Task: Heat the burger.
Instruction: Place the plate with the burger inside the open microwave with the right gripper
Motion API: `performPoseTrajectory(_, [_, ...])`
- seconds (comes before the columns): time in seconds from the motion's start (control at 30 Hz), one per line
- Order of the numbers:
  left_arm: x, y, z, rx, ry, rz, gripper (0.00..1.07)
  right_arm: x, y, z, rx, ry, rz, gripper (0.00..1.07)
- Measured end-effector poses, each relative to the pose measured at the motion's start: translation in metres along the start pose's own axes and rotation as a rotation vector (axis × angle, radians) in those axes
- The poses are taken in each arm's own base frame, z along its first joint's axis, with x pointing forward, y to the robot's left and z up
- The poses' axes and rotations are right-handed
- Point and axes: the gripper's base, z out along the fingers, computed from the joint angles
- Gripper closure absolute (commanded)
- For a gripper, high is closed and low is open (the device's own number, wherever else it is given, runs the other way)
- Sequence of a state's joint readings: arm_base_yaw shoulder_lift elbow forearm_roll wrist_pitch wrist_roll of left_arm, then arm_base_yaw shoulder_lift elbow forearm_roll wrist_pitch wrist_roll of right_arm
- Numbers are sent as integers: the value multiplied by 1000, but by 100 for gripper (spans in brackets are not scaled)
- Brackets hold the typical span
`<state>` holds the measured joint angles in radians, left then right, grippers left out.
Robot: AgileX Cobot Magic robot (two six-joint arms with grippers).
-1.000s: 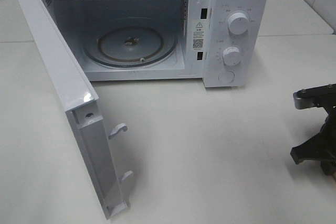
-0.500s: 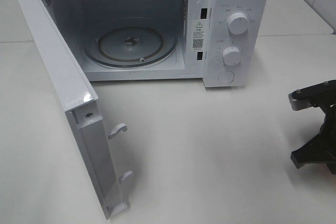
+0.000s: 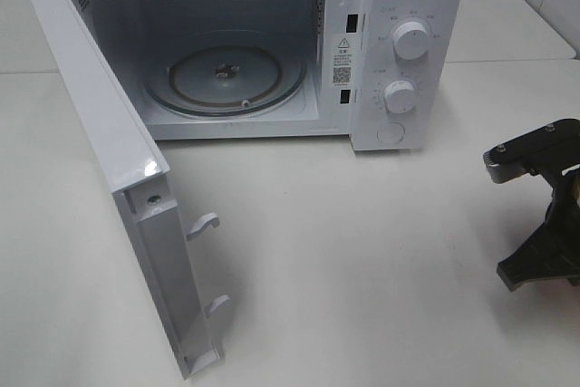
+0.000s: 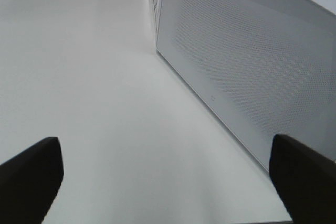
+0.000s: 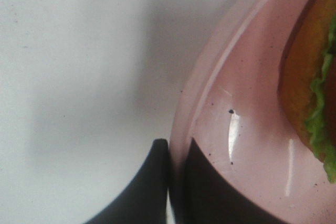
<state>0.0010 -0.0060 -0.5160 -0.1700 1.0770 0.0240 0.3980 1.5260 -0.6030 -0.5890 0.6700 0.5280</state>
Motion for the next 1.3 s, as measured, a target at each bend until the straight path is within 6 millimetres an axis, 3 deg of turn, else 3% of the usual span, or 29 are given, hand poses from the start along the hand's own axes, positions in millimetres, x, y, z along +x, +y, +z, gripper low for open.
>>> performPoseTrajectory(0.27, [0,0,0,0,0,0,6,3,4,-13,24,-18,-37,107])
performPoseTrajectory(1.07, [0,0,0,0,0,0,6,23,-13,-51,41,-55,1,107])
performPoseTrajectory(1.3, [0,0,0,0,0,0,6,34,-3,-57,29,-51,-56,107])
